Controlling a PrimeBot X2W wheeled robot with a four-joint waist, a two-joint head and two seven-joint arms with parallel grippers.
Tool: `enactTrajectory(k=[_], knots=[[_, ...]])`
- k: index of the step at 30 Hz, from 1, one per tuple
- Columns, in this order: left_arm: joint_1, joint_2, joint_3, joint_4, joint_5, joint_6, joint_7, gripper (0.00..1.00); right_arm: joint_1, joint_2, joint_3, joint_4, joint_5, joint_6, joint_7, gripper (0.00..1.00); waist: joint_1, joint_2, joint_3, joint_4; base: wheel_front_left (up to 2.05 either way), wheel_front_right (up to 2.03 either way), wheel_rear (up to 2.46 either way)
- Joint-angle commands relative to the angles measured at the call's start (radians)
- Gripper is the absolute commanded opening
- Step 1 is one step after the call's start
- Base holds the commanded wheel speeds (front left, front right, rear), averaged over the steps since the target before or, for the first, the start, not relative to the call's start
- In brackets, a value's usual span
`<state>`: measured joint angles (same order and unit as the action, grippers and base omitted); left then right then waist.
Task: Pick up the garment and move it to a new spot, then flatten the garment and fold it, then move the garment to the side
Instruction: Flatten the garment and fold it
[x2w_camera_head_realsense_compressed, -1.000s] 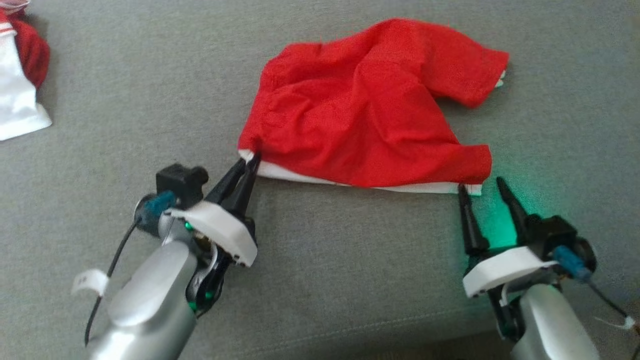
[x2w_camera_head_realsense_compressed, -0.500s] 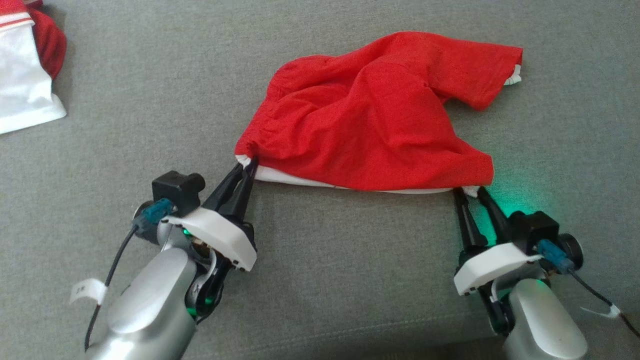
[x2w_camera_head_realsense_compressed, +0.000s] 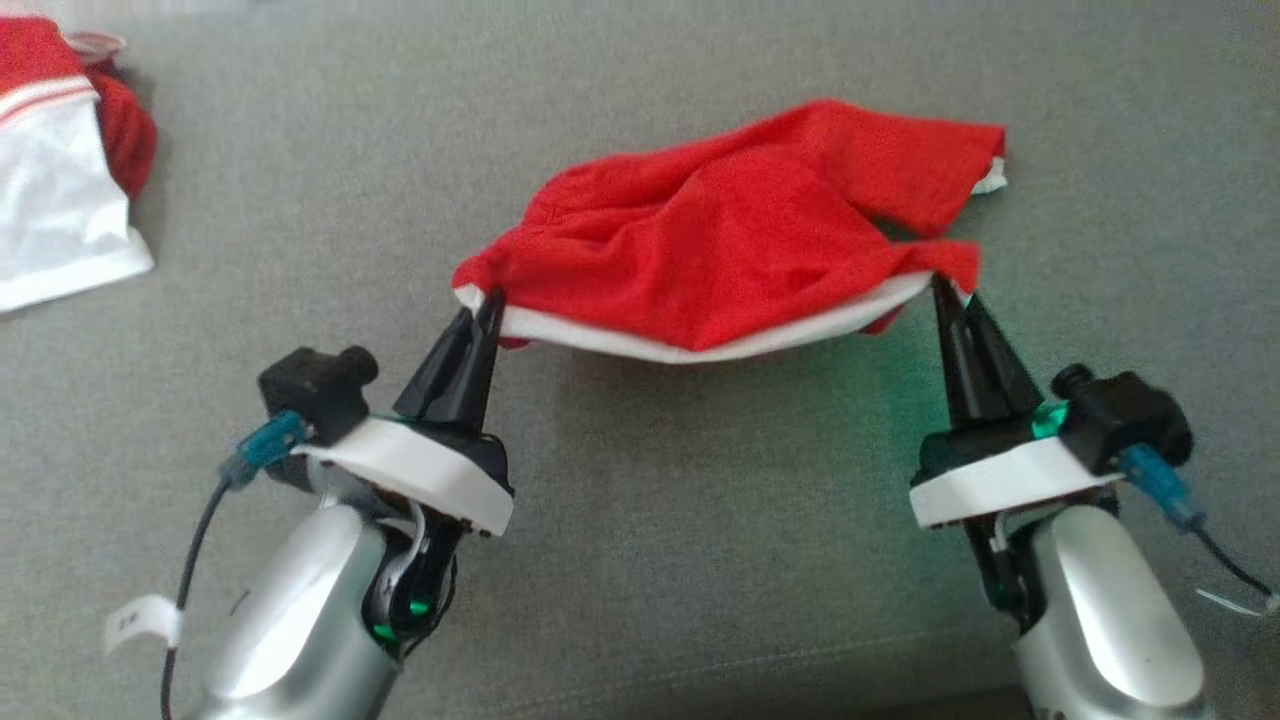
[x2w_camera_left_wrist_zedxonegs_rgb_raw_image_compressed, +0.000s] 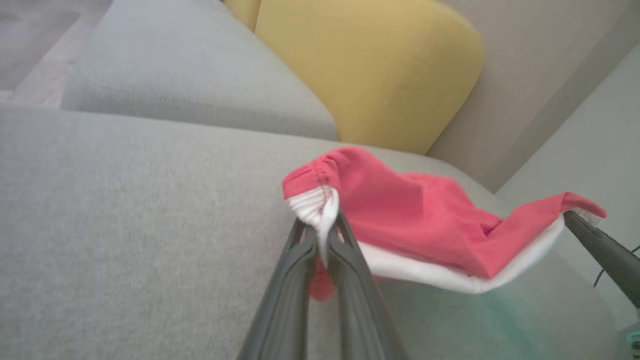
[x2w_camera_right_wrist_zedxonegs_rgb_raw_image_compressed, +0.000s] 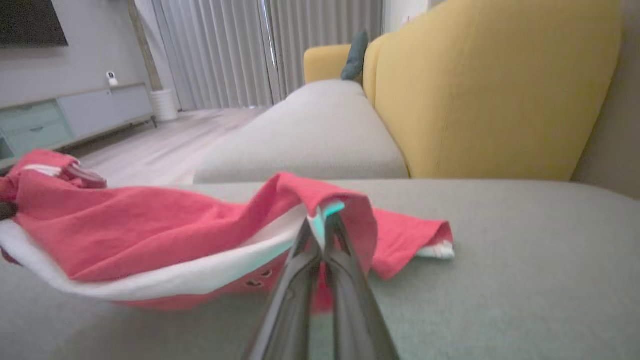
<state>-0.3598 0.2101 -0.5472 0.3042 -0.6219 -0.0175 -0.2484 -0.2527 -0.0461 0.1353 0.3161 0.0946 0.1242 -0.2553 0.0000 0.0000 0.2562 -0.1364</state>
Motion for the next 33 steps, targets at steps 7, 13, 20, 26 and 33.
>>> enactTrajectory(k=[7,13,20,26,33], knots=[[0.049,0.001,0.103,-0.217,-0.007,-0.005,-0.013,0.00,0.046,-0.004,0.003,-0.275,-0.006,0.007,-0.006,0.00,0.0000,0.0000,-0.145,0.017,0.00,0.00,0.00],[0.048,0.045,0.120,-0.409,-0.009,0.019,0.045,0.00,0.072,-0.004,-0.035,-0.453,-0.037,0.007,0.027,0.00,0.0000,0.0000,-0.232,0.036,0.00,0.00,0.00],[-0.049,0.115,0.142,-0.575,-0.020,0.036,0.199,0.00,0.039,-0.005,-0.048,-0.605,-0.046,0.007,0.123,0.00,0.0000,0.0000,-0.257,0.043,0.00,0.00,0.00],[-0.208,0.120,0.156,-0.489,-0.075,0.018,0.315,0.00,-0.091,-0.039,-0.051,-0.554,0.002,0.007,0.203,0.00,0.0000,0.0000,-0.191,0.041,0.00,0.00,0.00],[-0.517,0.098,0.152,-0.213,-0.069,-0.022,0.395,0.00,-0.424,-0.056,-0.052,-0.252,0.041,0.007,0.185,0.00,0.0000,0.0000,-0.058,0.020,0.00,0.00,0.00]])
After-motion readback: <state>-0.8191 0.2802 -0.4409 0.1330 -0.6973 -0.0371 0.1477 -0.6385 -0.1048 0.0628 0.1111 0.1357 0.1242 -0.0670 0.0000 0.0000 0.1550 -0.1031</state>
